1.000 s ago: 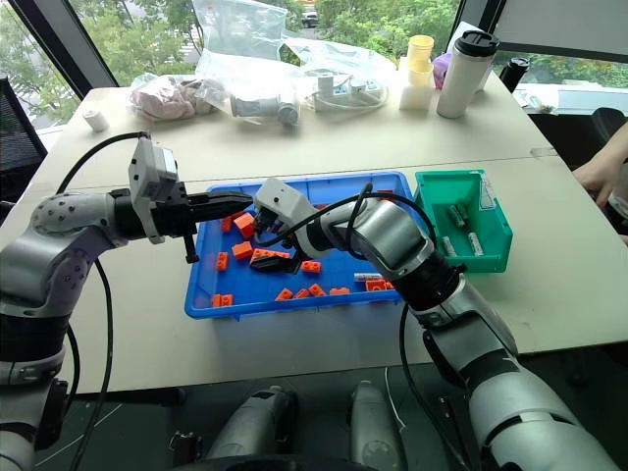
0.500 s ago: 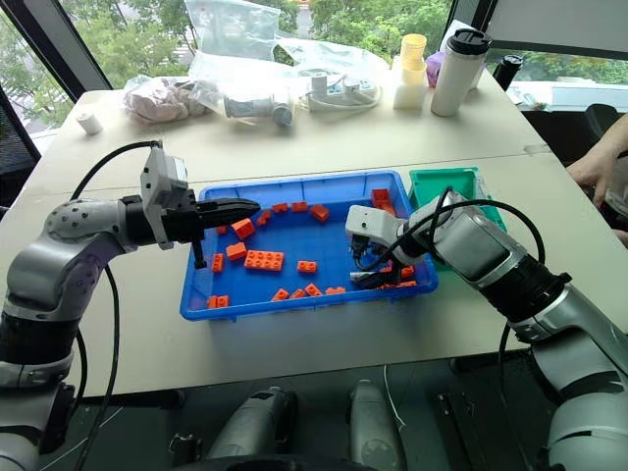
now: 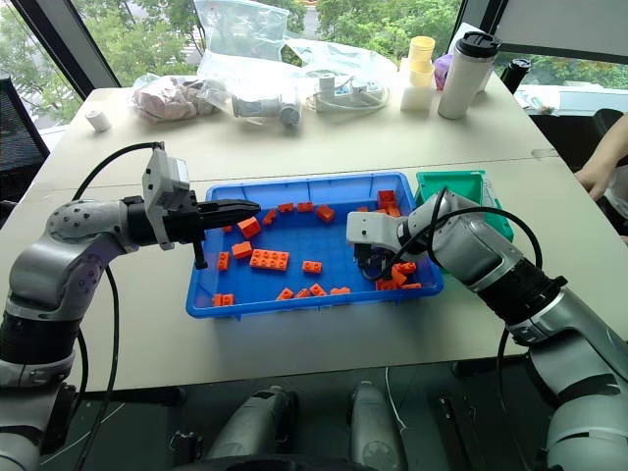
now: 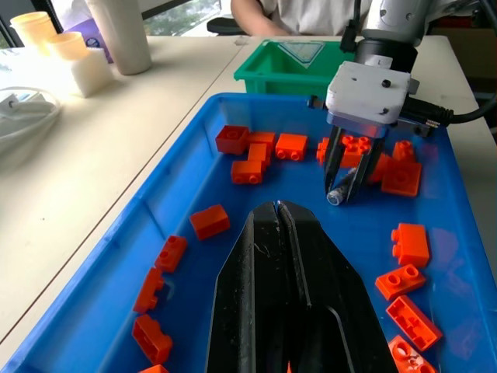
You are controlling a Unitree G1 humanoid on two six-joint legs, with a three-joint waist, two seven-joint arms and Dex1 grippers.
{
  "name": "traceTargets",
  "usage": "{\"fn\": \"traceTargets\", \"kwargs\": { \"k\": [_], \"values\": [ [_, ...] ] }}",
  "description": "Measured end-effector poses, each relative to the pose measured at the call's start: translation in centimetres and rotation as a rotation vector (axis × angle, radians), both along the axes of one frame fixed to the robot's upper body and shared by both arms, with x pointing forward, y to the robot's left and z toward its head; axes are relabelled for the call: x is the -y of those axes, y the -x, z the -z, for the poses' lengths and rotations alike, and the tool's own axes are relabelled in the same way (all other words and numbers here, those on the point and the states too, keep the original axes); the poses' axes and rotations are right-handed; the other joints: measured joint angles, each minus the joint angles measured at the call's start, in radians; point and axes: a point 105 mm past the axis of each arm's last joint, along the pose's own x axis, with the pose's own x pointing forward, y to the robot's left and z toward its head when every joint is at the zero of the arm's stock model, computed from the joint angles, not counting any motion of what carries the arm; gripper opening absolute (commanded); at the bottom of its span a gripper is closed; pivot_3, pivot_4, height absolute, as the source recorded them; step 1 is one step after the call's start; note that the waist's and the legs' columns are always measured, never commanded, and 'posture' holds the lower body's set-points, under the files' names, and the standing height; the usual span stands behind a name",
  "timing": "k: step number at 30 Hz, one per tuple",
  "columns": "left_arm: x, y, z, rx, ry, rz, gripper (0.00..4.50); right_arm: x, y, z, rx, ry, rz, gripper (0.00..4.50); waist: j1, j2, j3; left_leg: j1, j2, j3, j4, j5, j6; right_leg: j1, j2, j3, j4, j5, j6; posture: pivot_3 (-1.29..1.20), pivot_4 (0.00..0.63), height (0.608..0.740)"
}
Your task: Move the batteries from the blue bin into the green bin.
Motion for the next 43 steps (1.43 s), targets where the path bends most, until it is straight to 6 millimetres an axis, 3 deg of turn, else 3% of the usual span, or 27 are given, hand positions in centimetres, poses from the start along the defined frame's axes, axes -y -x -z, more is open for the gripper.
{"fn": "traceTargets", "kwargs": {
  "k": [4,7,11,14,17,19,22,23,30,36,40,43],
  "values": [
    [0.0,0.0,0.1,-0.001,-0.005,0.003,0.00,-1.2,-0.3,-0.6,-0.001,-0.088,0.038,0.05,-0.002,0.000,0.000,0.000,0.000,0.000,-0.001,0.000,-0.001,-0.001,0.000,0.000,0.000,0.000,0.000,0.00,0.150,0.740],
    [0.0,0.1,0.1,0.000,-0.007,0.007,0.00,-1.6,-1.8,-3.4,0.064,-0.226,0.149,0.05,-0.002,0.000,0.000,0.000,0.000,0.000,-0.001,0.001,-0.002,-0.001,0.000,0.001,0.001,0.000,0.000,0.00,0.150,0.740],
    [0.1,0.1,0.1,-0.001,-0.010,0.013,0.00,1.2,-3.8,-9.9,0.270,-0.335,0.318,0.05,0.006,0.000,0.000,-0.001,-0.001,-0.001,-0.001,0.001,-0.002,0.000,-0.001,-0.001,-0.001,0.000,0.000,0.00,0.150,0.740],
    [0.1,0.1,0.1,-0.002,-0.011,0.016,0.00,5.5,-4.3,-11.9,0.382,-0.316,0.467,0.05,0.016,0.000,0.000,-0.001,-0.001,0.000,-0.001,0.001,-0.001,0.000,-0.002,0.000,-0.001,0.000,0.000,0.00,0.150,0.740],
    [0.2,0.2,0.1,-0.005,-0.012,0.024,0.00,9.9,-3.9,-12.1,0.428,-0.283,0.618,0.05,0.020,0.000,0.000,-0.001,-0.001,0.001,-0.001,0.000,0.000,0.000,-0.002,0.000,-0.001,0.000,0.000,0.00,0.150,0.740],
    [0.1,0.1,0.3,-0.014,-0.012,0.027,0.00,12.6,-3.0,-10.7,0.401,-0.244,0.701,0.05,0.022,0.000,0.000,-0.001,-0.001,0.001,-0.001,0.000,0.000,0.000,-0.002,0.000,-0.001,0.000,0.000,0.00,0.150,0.740],
    [0.1,0.0,0.3,-0.022,-0.008,0.032,0.00,13.7,-2.2,-8.3,0.333,-0.237,0.749,0.05,0.013,0.001,0.000,0.000,-0.001,0.002,-0.001,-0.001,0.002,-0.001,-0.001,0.001,0.000,0.000,0.000,0.00,0.150,0.740],
    [0.3,0.0,0.3,-0.022,-0.006,0.038,0.00,13.8,-1.9,-7.7,0.314,-0.237,0.755,1.01,0.010,0.001,0.000,0.000,0.000,0.002,-0.002,-0.001,0.002,-0.001,-0.001,0.001,0.000,0.000,0.000,0.00,0.150,0.740],
    [0.6,0.1,0.6,-0.037,-0.012,0.066,0.00,14.3,-1.6,-6.5,0.291,-0.275,0.798,4.46,-0.001,0.001,0.000,0.000,0.000,0.002,-0.002,-0.001,0.002,-0.001,-0.001,0.001,0.000,0.000,0.000,0.00,0.150,0.740],
    [0.5,0.1,0.6,-0.042,-0.018,0.072,0.00,12.5,-1.1,-8.4,0.315,-0.346,0.710,4.46,0.000,0.001,0.000,0.000,0.000,0.002,-0.001,-0.001,0.002,-0.001,-0.001,0.001,0.000,0.000,0.000,0.00,0.150,0.740],
    [0.3,0.5,0.6,-0.045,-0.036,0.081,0.00,8.3,1.3,-12.0,0.329,-0.442,0.438,4.46,0.000,0.001,0.001,0.000,0.000,0.001,-0.001,-0.002,0.003,0.000,0.000,0.001,-0.001,0.000,0.000,0.00,0.150,0.740],
    [-0.3,0.8,0.8,-0.069,-0.058,0.075,0.00,6.2,3.3,-12.4,0.291,-0.430,0.292,4.46,0.000,0.001,0.001,0.000,0.000,0.001,-0.001,-0.002,0.003,0.000,0.000,0.000,-0.001,0.000,0.000,0.00,0.150,0.740]
  ]
}}
